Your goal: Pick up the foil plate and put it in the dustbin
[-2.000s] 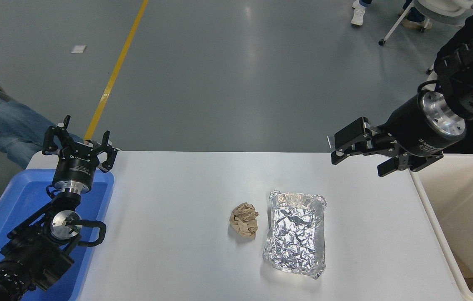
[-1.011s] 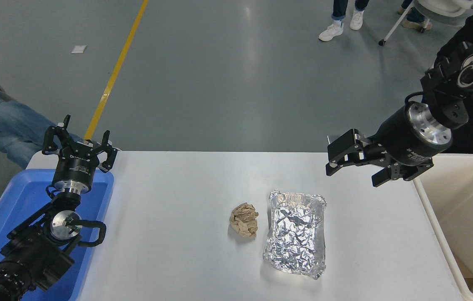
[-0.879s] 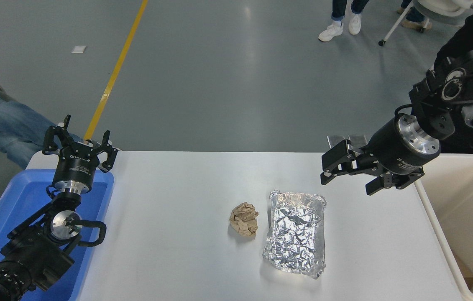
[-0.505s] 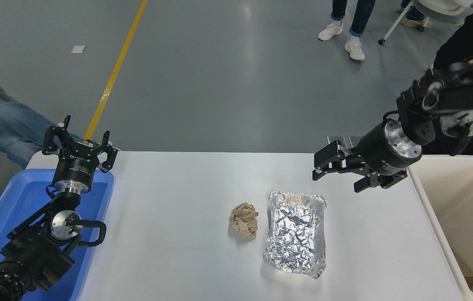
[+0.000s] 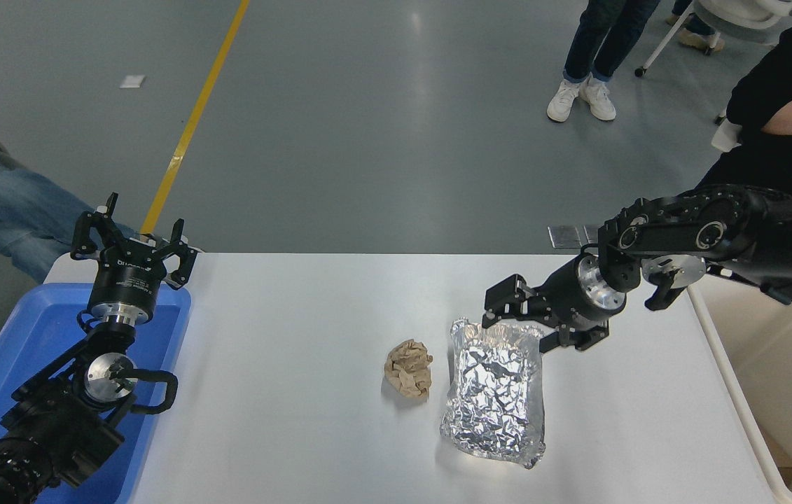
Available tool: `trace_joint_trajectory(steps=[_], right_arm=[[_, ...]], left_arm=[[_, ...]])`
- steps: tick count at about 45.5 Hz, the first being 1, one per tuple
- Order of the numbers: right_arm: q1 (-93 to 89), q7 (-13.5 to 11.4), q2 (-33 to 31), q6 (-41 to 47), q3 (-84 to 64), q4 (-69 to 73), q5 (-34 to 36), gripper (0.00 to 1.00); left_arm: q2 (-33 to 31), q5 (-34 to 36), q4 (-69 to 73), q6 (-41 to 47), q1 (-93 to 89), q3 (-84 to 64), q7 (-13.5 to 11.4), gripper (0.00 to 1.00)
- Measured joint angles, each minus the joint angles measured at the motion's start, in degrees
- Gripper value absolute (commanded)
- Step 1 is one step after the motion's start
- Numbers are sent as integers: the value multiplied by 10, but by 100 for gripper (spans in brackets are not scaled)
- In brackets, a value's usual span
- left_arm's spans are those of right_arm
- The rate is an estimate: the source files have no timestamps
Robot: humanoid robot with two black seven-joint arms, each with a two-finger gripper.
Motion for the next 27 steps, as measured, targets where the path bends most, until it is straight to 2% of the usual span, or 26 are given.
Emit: trace_joint_trajectory(steps=[23,27], right_arm=[[-126,-8,24,-74,9,-69,-91,100],[-141,-8,29,-88,10,-78,-97,97]], left_arm=[[0,0,0,0,0,0,0,99],[0,0,0,0,0,0,0,99]])
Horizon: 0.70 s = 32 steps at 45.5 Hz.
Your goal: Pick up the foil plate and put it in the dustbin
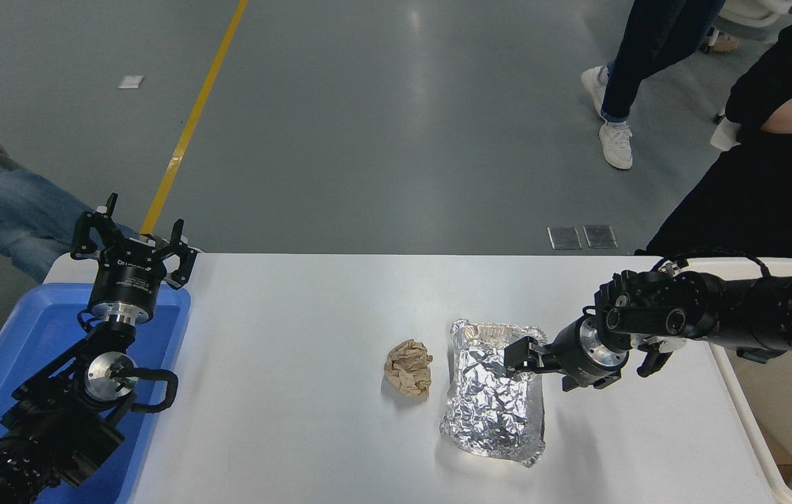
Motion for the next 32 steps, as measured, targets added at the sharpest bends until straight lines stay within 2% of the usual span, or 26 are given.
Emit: trace_joint_trajectory(steps=[6,12,16,22,32], right_arm=[[-21,2,8,-19,1,-14,-7,83],[-34,3,11,-35,1,-21,-24,52],[-39,3,13,-45,2,-24,-43,36],[-42,4,14,-52,2,-25,-59,0],[-43,6,14,-55,1,-26,-73,0]], left_arm=[[0,0,0,0,0,0,0,99],[0,0,0,0,0,0,0,99],[0,0,0,0,0,0,0,99],[0,0,0,0,0,0,0,99],[0,0,0,0,0,0,0,99]])
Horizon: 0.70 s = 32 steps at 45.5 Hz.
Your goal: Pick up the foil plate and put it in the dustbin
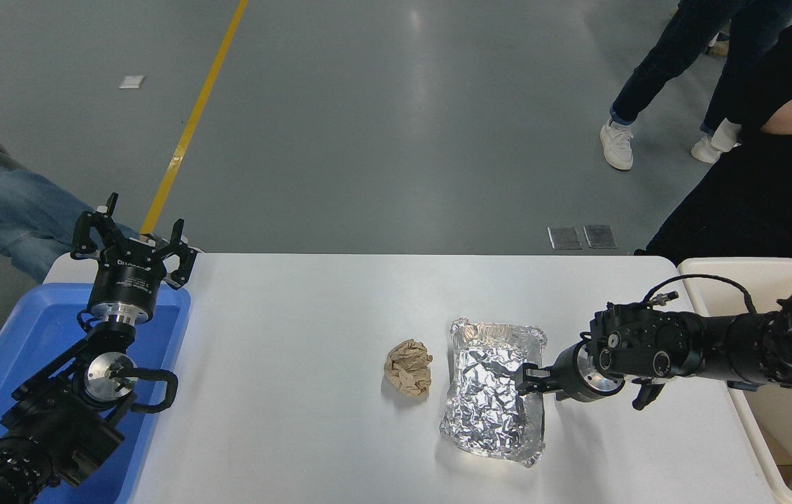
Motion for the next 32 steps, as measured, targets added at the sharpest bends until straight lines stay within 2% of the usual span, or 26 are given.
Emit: trace_joint_trajectory(steps=[12,32], right_arm=[[29,1,-24,12,-5,10,-5,0],[248,2,-181,55,-30,170,-9,0]], left_arm=[[0,0,0,0,0,0,0,99],[0,0,0,0,0,0,0,99]])
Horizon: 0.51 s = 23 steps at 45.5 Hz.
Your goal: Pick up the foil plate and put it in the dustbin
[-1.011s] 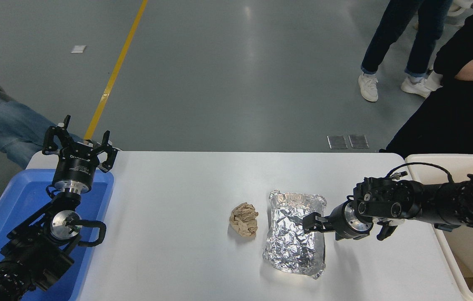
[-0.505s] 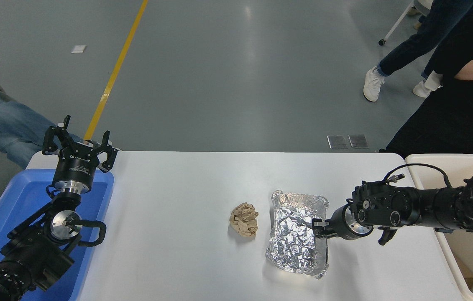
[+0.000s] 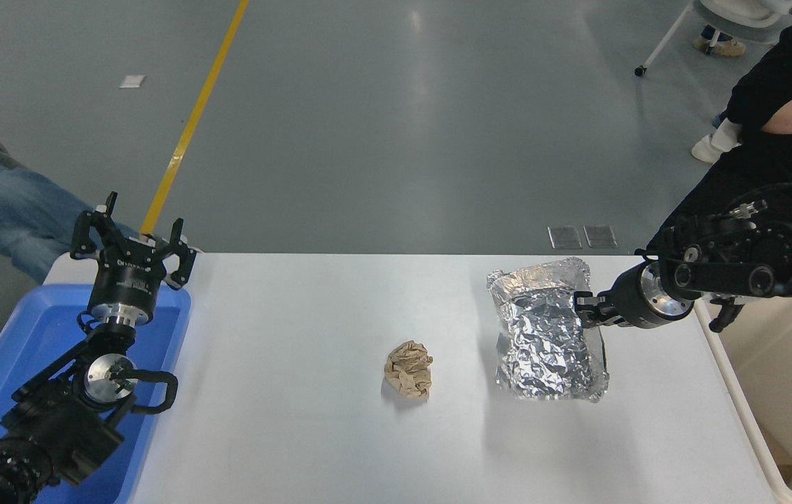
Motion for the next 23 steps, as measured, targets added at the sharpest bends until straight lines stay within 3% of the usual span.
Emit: trace_joint_trajectory(steps=[23], right_arm=[[241,-1,-106,60,-51,138,0,0]], left_arm=[[0,0,0,0,0,0,0,99]])
